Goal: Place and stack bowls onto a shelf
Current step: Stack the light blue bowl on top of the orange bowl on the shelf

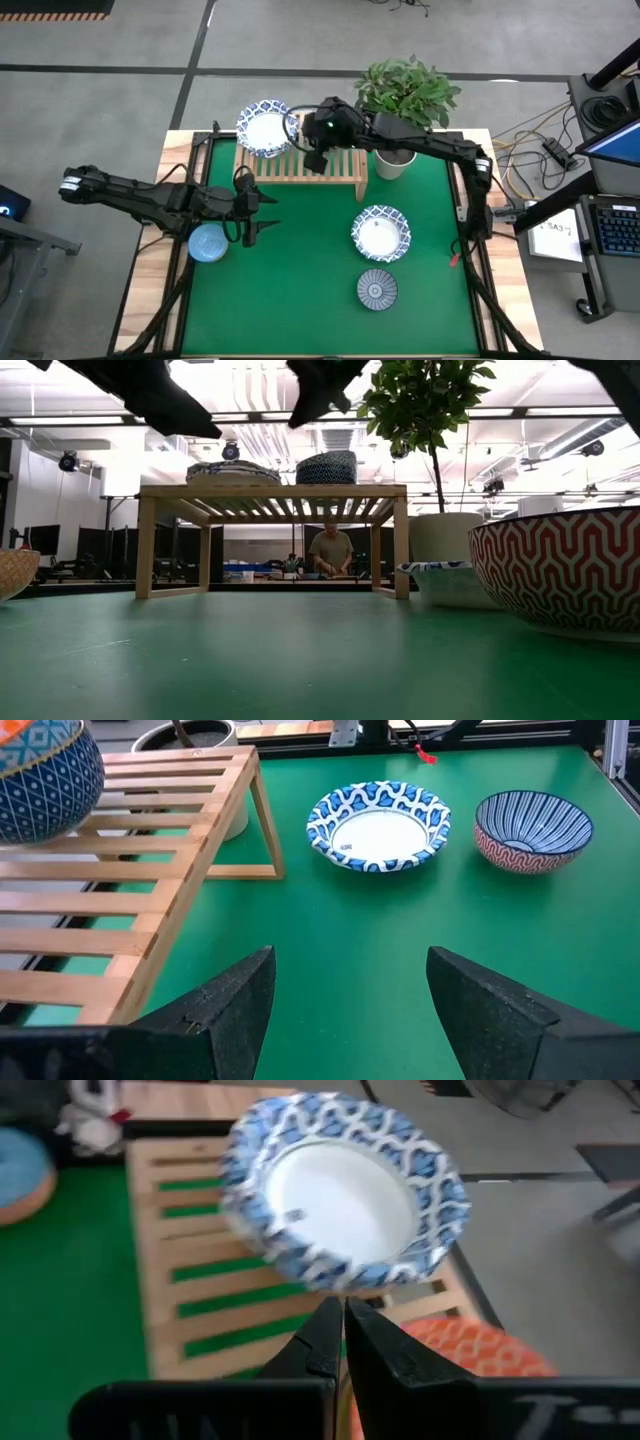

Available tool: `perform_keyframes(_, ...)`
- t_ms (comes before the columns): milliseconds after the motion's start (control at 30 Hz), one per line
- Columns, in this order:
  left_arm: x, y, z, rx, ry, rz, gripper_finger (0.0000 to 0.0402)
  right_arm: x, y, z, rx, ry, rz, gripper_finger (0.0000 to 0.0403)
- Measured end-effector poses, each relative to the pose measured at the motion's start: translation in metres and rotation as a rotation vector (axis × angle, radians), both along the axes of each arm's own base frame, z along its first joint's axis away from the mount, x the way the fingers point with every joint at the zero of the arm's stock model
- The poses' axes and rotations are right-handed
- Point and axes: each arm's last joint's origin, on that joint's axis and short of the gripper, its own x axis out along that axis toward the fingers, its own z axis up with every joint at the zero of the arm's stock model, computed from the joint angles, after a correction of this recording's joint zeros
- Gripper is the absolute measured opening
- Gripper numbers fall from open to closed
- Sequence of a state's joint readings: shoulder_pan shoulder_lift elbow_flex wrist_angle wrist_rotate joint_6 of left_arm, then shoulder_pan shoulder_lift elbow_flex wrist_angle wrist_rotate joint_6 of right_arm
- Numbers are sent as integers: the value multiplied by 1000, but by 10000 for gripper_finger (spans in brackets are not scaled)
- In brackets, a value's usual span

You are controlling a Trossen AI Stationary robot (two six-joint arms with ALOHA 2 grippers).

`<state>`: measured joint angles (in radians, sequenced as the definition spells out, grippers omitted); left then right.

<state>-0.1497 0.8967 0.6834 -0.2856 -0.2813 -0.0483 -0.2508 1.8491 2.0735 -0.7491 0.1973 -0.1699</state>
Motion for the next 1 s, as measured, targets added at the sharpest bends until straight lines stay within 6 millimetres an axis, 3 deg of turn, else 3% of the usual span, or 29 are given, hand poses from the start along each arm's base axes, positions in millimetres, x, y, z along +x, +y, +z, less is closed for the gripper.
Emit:
perform_keyframes(233,0,0,-3,-57,-2,29,242,-24,67,-2,9,-6,166,9)
perform_keyframes(567,-4,-2,-12,-291,22,154,242,-92,136,-43,-7,-81,369,9)
perform_keyframes(767,-8,-15,-19,-557,83,224,242,-126,153,-67,-23,-187,441,9)
perform_keyframes(1000,4,-51,-34,-834,231,262,242,-147,152,-87,-52,-328,452,9)
